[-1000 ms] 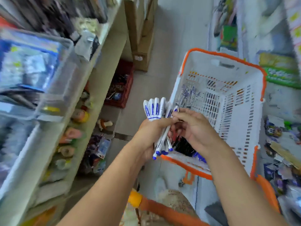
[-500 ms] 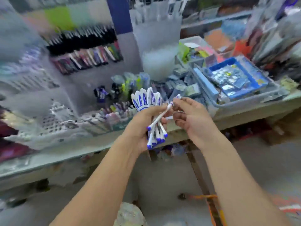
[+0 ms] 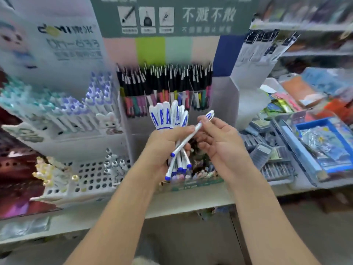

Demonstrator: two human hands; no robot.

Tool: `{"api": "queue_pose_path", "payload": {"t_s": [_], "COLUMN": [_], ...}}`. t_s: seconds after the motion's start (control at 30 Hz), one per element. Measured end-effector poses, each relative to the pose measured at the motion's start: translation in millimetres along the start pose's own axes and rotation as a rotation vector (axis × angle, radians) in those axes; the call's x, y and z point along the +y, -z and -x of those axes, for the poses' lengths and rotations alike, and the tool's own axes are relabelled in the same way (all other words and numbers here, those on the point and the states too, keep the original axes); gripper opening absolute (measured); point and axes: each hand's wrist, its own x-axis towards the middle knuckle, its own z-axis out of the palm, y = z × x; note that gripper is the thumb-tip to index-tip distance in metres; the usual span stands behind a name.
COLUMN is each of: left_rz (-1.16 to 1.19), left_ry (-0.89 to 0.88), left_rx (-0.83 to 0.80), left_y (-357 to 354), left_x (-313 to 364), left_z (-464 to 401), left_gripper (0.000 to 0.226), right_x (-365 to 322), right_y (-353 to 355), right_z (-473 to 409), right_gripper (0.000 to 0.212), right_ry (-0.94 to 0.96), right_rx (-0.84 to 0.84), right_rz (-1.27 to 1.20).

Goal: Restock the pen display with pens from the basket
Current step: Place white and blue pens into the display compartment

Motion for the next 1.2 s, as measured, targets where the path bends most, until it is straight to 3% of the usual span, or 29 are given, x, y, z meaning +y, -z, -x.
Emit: {"api": "queue_pose_path", "payload": {"t_s": [0.13, 0.23, 0.33, 0.43, 0.57, 0.7, 1.2], "left_rz": [-0.012, -0.104, -0.127, -0.124, -0.099, -0.086, -0.091], "left_ry": [-0.06, -0.177, -0.26, -0.269, -0.275, -0.281, -0.245], "left_rx": [-0.065, -0.193, -0.252, -0.196, -0.06, 0.0, -0.132], "left_y": [-18.7, -41.7, -65.0, -84.1, -97.1, -103.7, -92.6], "left_x": [12.9, 20.0, 29.9, 39.8, 40.1, 37.2, 43.2], "left_z": [-23.3, -31.8, -50.3, -71.4, -87.8, -95.9, -100.0], "left_gripper": [0.005, 0.01, 0.011, 0.015, 0.014, 0.01, 0.023], "right_x": [-45.8, -81.0, -97.5, -99.7, -91.8, -85.9, -71.5], "right_y": [28.0, 57.0, 68.3, 71.4, 77.6, 77.3, 68.8], "right_z": [-26.1, -50.9, -84.7, -122.7, -157.4, -178.7, -181.4], "right_gripper": [0.012, 0.007, 0.012, 0.016, 0.011, 0.024, 0.028], "right_ry": [0.267, 0.482, 0.602, 0.685, 0.697, 0.657, 0.536], "right_rx": [0.252, 0.337, 0.313, 0.253, 0.179, 0.199, 0.371], "right_rz": [-0.155, -0.106, 0.198, 0.597, 0.855, 0.861, 0.671]}}
